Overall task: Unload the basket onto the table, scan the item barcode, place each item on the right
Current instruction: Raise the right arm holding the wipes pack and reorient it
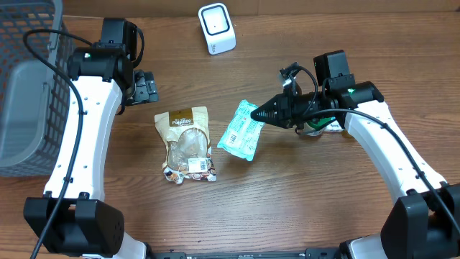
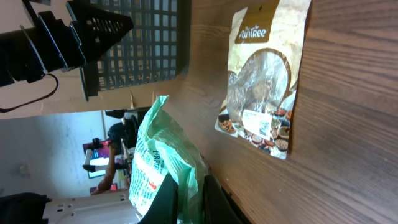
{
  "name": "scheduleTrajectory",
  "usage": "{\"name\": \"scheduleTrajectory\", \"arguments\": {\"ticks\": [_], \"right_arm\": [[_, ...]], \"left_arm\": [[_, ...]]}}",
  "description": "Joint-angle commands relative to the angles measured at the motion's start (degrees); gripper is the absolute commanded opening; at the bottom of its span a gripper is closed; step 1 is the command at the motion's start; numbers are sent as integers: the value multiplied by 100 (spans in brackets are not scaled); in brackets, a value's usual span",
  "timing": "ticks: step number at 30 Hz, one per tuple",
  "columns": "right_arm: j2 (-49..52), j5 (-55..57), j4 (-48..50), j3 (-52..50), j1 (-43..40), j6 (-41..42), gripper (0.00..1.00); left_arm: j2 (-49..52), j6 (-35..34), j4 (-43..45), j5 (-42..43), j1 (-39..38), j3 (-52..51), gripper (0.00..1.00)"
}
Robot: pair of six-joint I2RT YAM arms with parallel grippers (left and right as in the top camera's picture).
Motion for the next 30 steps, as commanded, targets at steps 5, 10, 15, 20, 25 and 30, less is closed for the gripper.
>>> {"name": "scheduleTrajectory", "arguments": {"ticks": [5,10,15,20,25,30], "right_arm": [[-210,-87,146,9,35,22,4],[-210,-90,140,9,35,22,4],[-210,-90,142,9,35,24,4],[-210,-90,214,9,35,177,4],[-210,-90,339,17,35,175,4],[-216,-85,127,367,35,173,4]], "left_arm": [[24,42,4,-74,26,79,100],[24,42,4,-74,26,79,99],[24,42,4,-74,26,79,100],[24,42,4,-74,26,79,100],[24,42,4,-74,26,79,100],[24,42,4,-74,26,79,100]]}}
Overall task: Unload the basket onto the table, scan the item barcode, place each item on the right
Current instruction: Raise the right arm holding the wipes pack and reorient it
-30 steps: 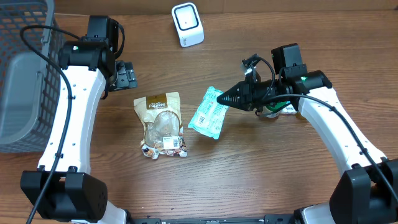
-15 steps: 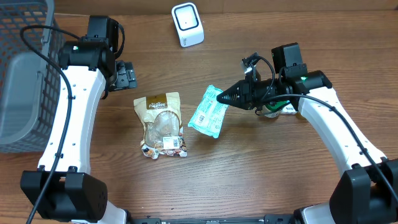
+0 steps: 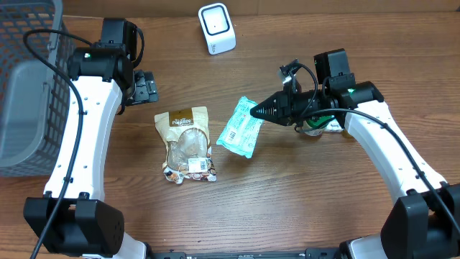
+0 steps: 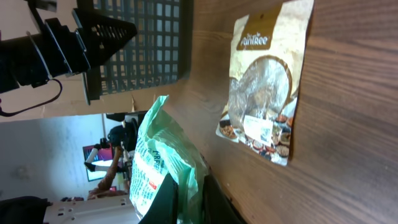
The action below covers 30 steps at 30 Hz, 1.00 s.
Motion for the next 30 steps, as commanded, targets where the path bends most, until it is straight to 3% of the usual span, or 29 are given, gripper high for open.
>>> {"name": "scheduleTrajectory", "arguments": {"ticks": [1,6,12,22,30], "right_arm": [[-225,-101,-111,492,35,46,4],[-240,55,-531,1119,35,39,4],[-437,1504,-1200,1475,35,42,4],[-1351,2157,-1320,1475,48,-20,4],[-1491,2247,-1471,1473,61,-24,4]], "left_arm": [[24,39,4,-74,26,79,100],[24,39,4,-74,26,79,100],[24,39,4,-74,26,79,100],[24,39,4,-74,26,79,100],[24,39,4,-74,26,79,100]]}}
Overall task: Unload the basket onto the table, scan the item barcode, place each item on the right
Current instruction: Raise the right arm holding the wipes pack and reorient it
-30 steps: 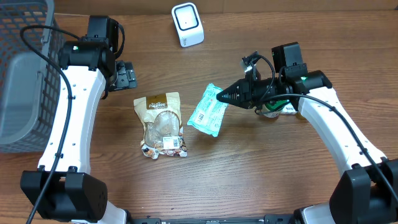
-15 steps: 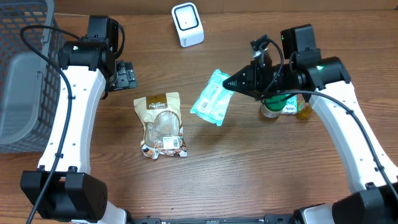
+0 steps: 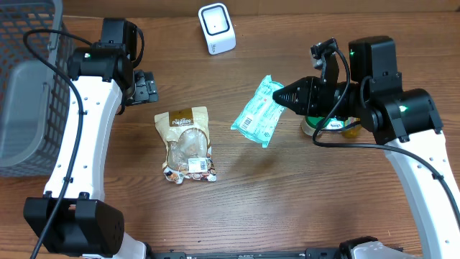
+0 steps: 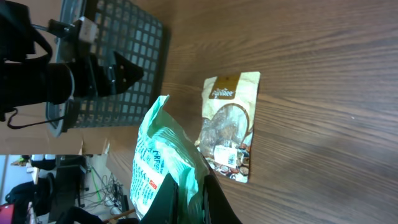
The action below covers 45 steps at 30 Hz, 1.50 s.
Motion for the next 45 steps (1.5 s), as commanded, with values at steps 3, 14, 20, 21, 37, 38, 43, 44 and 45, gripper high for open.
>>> {"name": "scheduleTrajectory", "arguments": {"ticks": [3,14,20,21,37,38,43,44,45], "right_arm": [[-63,120,-35,168,31,-17,4],[-63,120,-26,168,31,-17,4],[-63,120,-24,168,31,-17,4],[-63,120,-26,168,31,-17,4],[-63,164,-24,168,31,-42,4],[-63,170,-22,168,31,-42,4],[-63,398,-2,168,33,-35,4],[-63,396,-4,168,33,-35,4],[-63,398,-2,168,52,-35,4]], "left_arm": [[24,39,2,-74,26,79,100],[24,39,2,-74,26,79,100],[24,39,2,-74,26,79,100],[24,39,2,-74,26,79,100],[24,39,2,-74,26,79,100],[24,39,2,-74,26,79,100],[24,39,2,-74,26,79,100],[24,39,2,-74,26,79,100],[24,39,2,-74,26,79,100]]}}
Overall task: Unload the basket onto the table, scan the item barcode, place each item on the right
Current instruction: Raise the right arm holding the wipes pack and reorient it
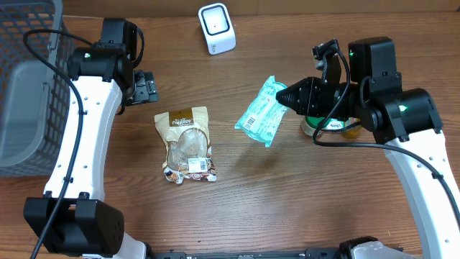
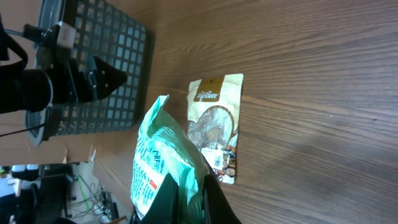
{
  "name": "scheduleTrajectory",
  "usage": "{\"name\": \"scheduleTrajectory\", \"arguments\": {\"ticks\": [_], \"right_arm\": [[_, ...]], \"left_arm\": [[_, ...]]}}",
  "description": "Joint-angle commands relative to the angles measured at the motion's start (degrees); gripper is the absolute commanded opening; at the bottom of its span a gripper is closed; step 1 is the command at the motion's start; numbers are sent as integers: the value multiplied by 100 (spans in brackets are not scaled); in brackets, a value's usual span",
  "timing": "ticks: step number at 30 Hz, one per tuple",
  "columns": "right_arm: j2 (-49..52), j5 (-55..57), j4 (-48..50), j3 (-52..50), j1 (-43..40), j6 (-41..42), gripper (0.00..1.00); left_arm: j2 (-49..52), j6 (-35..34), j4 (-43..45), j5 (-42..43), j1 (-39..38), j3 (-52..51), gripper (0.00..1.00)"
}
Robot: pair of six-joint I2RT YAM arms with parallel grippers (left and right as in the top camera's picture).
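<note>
My right gripper [image 1: 282, 94] [image 2: 189, 194] is shut on one end of a light green snack packet [image 1: 261, 112] [image 2: 163, 158], holding it in the air above the table's middle. A white barcode scanner [image 1: 216, 27] stands at the back of the table. My left gripper [image 1: 149, 87] rests low at the back left, beside the basket; whether it is open does not show. In the right wrist view the green packet hangs over a brown nut pouch [image 2: 213, 126].
A brown and cream nut pouch [image 1: 186, 143] lies flat left of centre. A dark plastic basket [image 1: 25, 86] fills the far left. A jar with a green label [image 1: 328, 125] sits under my right arm.
The green packet has shifted slightly to the right and a little lower in the overhead view. The nut pouch sits a bit more to the left in the right wrist view. The left arm is still.
My right gripper held the green packet by one end, low near the table beside the nut pouch, for the first two moments. Then the arm stood higher with the packet lifted and further right. Now it hangs there almost unchanged.
</note>
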Motion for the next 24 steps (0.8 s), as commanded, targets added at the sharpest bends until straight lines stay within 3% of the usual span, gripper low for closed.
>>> {"name": "scheduleTrajectory", "arguments": {"ticks": [1,14,24], "right_arm": [[-70,61,70,168,76,-17,4],[48,114,304,168,595,175,4],[157,-527,136,168,669,179,4]], "left_arm": [[24,39,4,-74,26,79,100],[24,39,4,-74,26,79,100],[24,39,4,-74,26,79,100]]}}
